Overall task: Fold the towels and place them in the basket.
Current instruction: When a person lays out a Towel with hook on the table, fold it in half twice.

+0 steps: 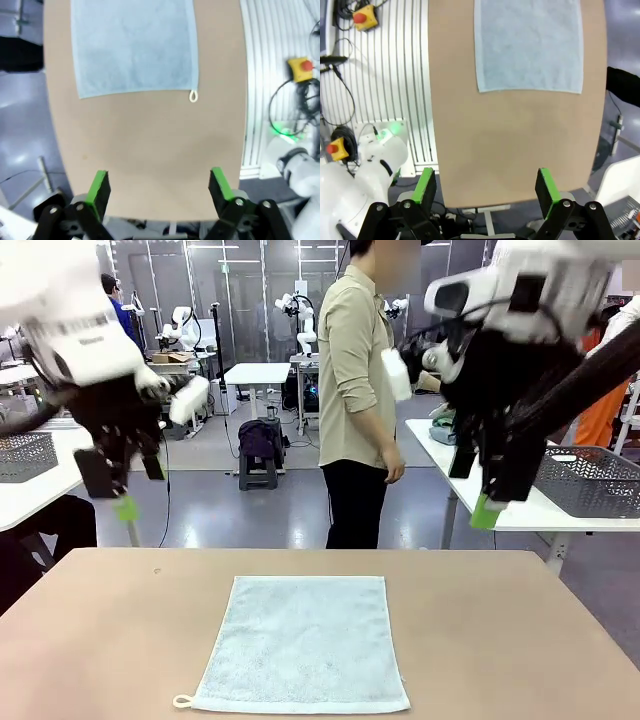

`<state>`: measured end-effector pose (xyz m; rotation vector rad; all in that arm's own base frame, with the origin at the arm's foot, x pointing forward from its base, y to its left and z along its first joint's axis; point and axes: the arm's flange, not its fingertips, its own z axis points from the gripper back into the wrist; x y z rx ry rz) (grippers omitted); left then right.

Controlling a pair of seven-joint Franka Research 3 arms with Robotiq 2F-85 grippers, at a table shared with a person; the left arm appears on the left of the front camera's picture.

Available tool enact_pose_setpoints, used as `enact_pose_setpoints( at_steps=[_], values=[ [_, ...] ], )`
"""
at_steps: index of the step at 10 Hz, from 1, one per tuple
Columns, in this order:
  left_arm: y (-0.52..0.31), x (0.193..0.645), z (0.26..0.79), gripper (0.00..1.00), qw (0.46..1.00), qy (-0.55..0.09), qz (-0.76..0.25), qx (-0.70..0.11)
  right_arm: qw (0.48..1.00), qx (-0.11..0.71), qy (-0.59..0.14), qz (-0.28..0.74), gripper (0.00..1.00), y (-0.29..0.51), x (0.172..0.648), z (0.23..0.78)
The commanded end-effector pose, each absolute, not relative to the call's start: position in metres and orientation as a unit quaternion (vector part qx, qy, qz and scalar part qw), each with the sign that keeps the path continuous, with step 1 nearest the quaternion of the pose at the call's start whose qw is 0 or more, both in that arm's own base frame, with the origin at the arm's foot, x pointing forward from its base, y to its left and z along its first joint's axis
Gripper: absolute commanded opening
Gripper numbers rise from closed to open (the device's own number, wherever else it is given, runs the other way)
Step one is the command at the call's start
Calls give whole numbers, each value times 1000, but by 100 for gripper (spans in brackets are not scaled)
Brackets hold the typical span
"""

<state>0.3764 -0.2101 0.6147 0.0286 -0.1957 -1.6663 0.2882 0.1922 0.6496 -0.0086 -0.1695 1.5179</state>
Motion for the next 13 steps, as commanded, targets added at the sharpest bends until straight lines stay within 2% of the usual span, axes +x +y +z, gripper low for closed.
enact_pose_setpoints(
  at_steps=[1,3,6,9,13],
  values=[
    [-223,388,565,100,658,-85,-748,-19,732,36,-76,677,100,196,306,602],
    [-240,393,516,100,656,-47,-752,-36,740,43,-51,670,100,206,317,559],
    [-257,368,475,100,665,-2,-746,-49,749,38,-15,662,100,218,300,517],
    [-261,343,443,100,681,5,-730,-52,743,50,-35,667,100,218,289,463],
    [-258,336,408,100,687,-4,-726,-35,720,26,-34,693,100,226,292,410]
  ],
)
